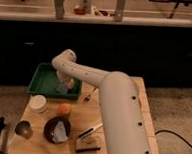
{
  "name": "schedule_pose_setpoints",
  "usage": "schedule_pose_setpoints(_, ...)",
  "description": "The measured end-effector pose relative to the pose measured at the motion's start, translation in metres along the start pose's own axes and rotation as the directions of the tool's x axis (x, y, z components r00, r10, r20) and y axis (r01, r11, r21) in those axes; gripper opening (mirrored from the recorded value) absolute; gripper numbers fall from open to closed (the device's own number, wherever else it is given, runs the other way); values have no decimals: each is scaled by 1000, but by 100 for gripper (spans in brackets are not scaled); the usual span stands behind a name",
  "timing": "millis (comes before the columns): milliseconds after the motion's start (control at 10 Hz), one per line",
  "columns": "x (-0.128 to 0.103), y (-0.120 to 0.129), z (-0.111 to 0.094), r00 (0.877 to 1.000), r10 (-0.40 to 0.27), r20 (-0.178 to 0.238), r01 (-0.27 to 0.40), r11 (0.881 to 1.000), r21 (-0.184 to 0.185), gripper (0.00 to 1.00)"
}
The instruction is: Wipe tray with sponge
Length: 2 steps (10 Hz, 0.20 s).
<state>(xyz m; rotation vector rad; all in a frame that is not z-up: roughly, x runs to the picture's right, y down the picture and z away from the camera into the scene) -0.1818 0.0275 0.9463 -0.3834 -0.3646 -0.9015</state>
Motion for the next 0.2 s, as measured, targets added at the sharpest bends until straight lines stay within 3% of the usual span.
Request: schedule_pose_setpoints(200,19,-7,1,1000,22,-15,-22,1000,-3,0)
